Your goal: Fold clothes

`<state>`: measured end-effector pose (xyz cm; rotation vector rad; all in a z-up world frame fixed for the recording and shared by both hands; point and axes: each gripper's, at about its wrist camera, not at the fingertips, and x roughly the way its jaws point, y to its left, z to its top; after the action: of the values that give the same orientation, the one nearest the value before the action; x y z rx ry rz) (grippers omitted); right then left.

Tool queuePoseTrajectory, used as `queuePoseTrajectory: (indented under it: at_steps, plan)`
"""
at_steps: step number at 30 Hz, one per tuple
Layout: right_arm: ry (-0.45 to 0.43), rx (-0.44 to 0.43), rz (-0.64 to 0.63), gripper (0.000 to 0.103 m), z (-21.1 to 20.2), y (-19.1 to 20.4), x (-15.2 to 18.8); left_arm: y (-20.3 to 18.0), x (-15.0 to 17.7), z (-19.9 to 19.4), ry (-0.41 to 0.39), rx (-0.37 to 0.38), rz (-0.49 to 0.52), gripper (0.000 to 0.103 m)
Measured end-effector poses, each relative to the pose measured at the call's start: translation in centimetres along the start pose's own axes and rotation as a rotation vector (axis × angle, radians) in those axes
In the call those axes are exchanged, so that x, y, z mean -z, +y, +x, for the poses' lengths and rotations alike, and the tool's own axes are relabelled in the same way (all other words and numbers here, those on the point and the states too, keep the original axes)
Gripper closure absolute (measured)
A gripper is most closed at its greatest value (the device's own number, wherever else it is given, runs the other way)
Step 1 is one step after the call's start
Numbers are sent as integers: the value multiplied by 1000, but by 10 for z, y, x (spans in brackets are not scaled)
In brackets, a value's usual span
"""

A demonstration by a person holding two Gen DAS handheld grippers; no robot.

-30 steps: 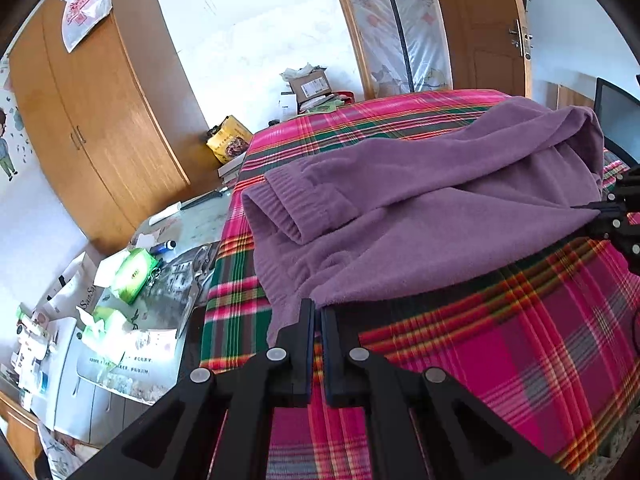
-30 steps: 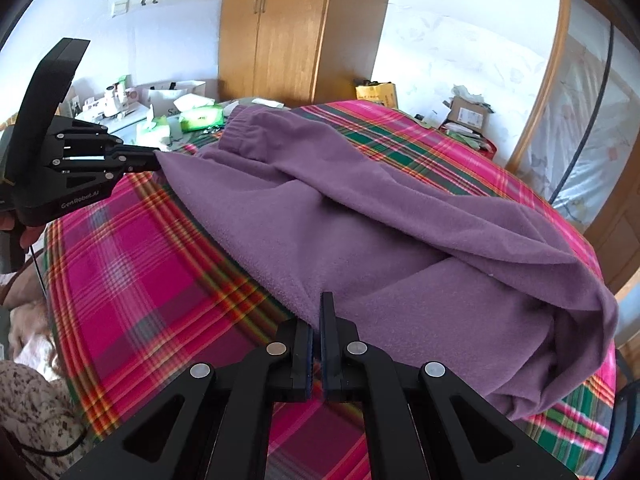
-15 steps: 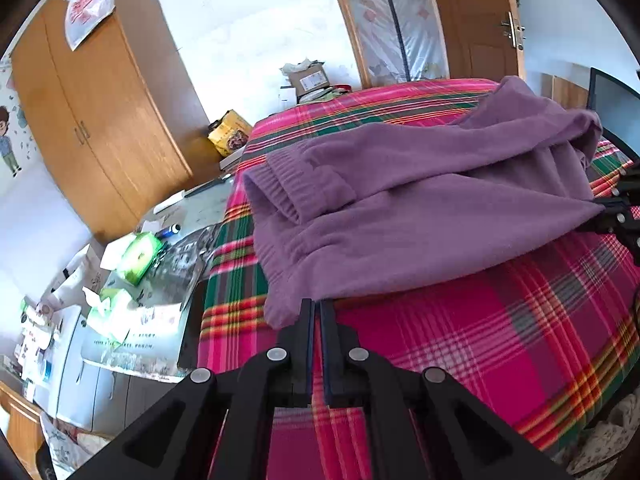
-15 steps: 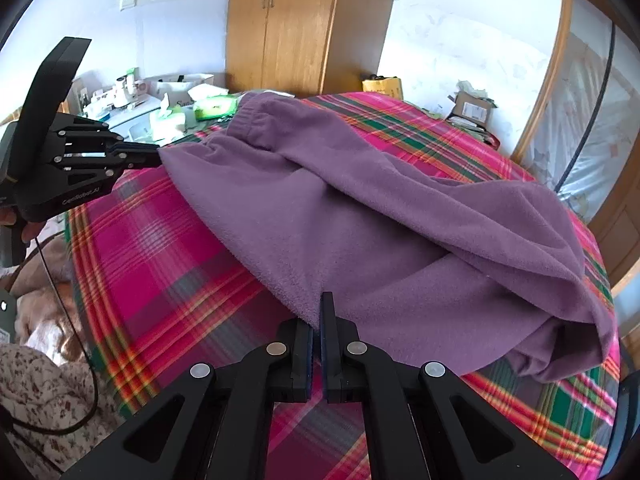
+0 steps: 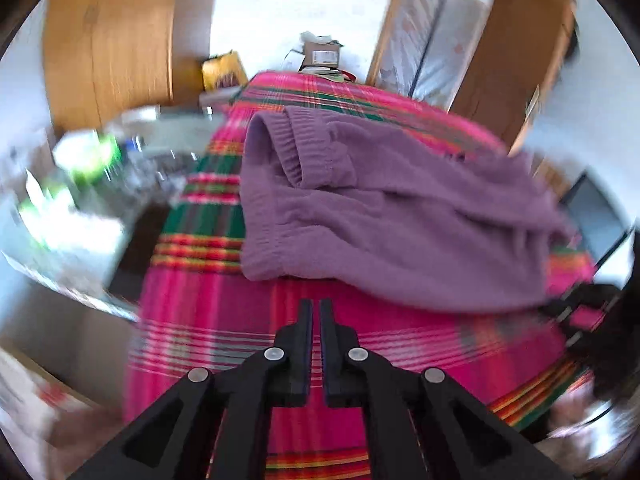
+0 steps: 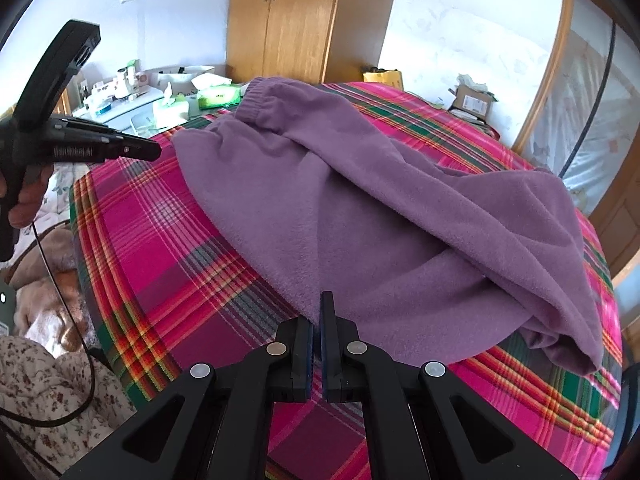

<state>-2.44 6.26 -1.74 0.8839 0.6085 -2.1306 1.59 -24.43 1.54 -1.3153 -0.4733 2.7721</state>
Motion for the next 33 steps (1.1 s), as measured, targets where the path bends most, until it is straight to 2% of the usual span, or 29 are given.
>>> queuePoseTrajectory:
  at_steps: [3, 5, 6, 10, 13, 17, 21, 24, 26, 33]
  plan:
    - [12, -1, 8, 100, 4, -1, 2, 4, -3, -1, 20, 133, -59, 85]
    - [12, -3, 11, 100, 4, -1, 2, 8, -5, 5, 52, 247, -127, 71]
    - [12, -4, 12, 100, 4, -1, 2, 10, -6, 9, 63, 260, -153, 70]
    - [10, -7, 17, 100, 4, -1, 3, 15, -13, 22, 74, 246, -229, 69]
    - [10, -10, 24, 100, 3, -2, 4, 24, -17, 29, 80, 282, -317, 69]
    - [10, -15, 30, 100, 3, -2, 5, 37, -19, 34, 58, 248, -412, 69]
    - [9, -20, 36, 100, 4, -3, 5, 46, -21, 45, 73, 270, -505, 69]
    - [8, -23, 41, 100, 5, -4, 5, 47, -21, 50, 71, 257, -530, 79]
    - [3, -25, 44, 100, 3, -5, 5, 46, -20, 50, 65, 239, -522, 96]
    - [-16, -15, 26, 101, -1, -1, 2, 41, -20, 25, 3, 185, -477, 99]
